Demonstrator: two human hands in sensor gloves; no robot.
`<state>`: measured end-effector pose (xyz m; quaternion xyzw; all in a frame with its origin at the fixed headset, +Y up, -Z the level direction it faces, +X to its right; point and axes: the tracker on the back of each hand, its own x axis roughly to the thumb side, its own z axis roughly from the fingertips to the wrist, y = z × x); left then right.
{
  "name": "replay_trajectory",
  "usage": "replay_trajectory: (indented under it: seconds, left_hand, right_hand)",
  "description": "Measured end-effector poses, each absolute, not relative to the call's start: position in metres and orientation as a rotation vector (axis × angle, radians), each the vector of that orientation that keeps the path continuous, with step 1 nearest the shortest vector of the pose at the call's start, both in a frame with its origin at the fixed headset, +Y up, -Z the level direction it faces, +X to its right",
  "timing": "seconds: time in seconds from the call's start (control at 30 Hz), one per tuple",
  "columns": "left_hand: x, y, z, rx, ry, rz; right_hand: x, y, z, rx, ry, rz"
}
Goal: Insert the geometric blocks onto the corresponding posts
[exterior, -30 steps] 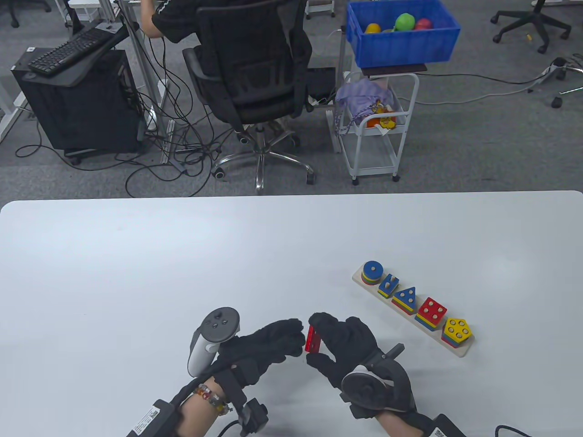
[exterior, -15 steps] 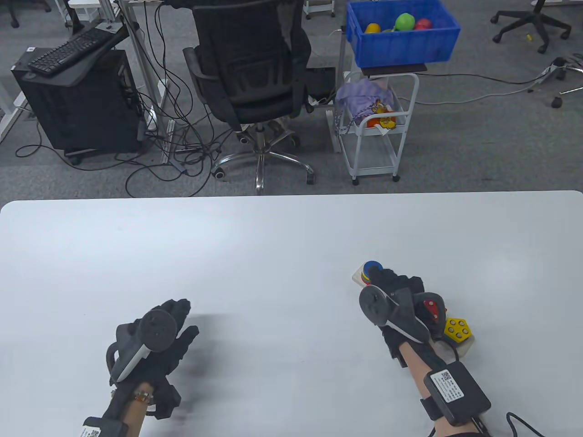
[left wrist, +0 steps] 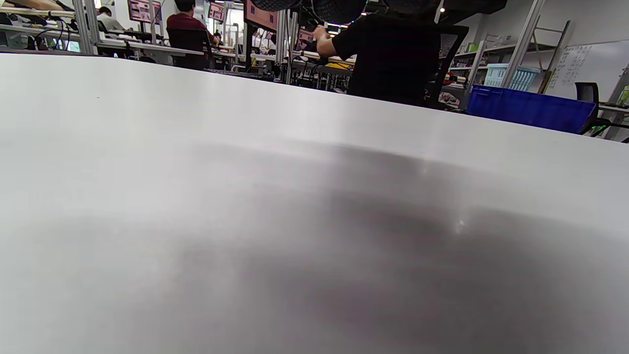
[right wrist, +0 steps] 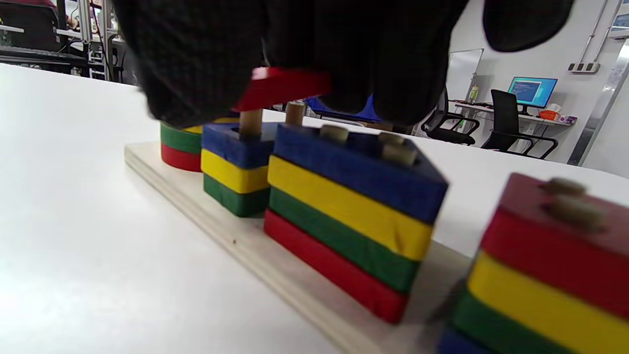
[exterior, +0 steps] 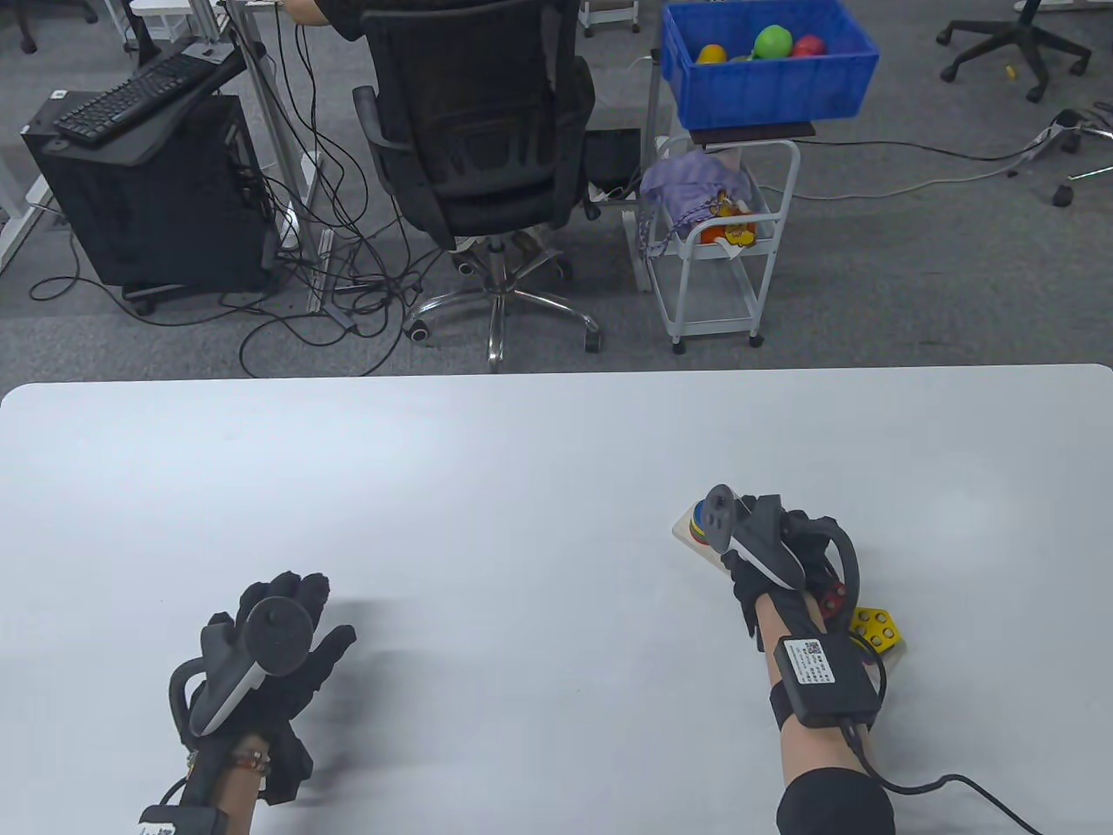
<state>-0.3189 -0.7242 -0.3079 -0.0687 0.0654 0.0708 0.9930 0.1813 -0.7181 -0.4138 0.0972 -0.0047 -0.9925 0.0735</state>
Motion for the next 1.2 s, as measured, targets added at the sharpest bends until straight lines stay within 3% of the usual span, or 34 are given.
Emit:
replay_trajectory:
  seconds: [0.17,0.27,0.53,0.77,0.97,1.07,1.2]
  left_hand:
    - [-0.318,-0.724,-0.307,-0.151,0.130,0.143]
    - [-0.317,-0.723,-0.307,-0.149,0.122,0.140]
    - [-0.302,-0.721,-0.304,-0.132,0.075,0.121]
    - [-0.277,-0.729,-0.298,-0.199,-0.038,0.186]
    - [-0.264,-0.729,-0.295,-0.209,-0.069,0.120]
    - [-0.267,-0.732,-0.296,-0.198,-0.049,0.073]
    - [-0.270,-0.738,-0.298,-0.235,-0.026,0.047]
  right_hand:
    - [0.184,-0.732,-0.417,0.321,-0.116,-2.950]
    - [0.186,-0.729,-0.408,0.285,0.004,-2.992]
    - [0.169,-0.708,-0.346,0.007,0.215,-3.097]
    - [0.129,-0.698,-0.295,-0.140,0.209,-3.148]
    - [0.099,-0.726,-0.272,-0.335,0.200,-3.106]
    - [0.098,-0.739,-0.272,-0.339,0.068,-2.961]
    - [0.107,-0.742,-0.274,-0.336,0.049,-2.989]
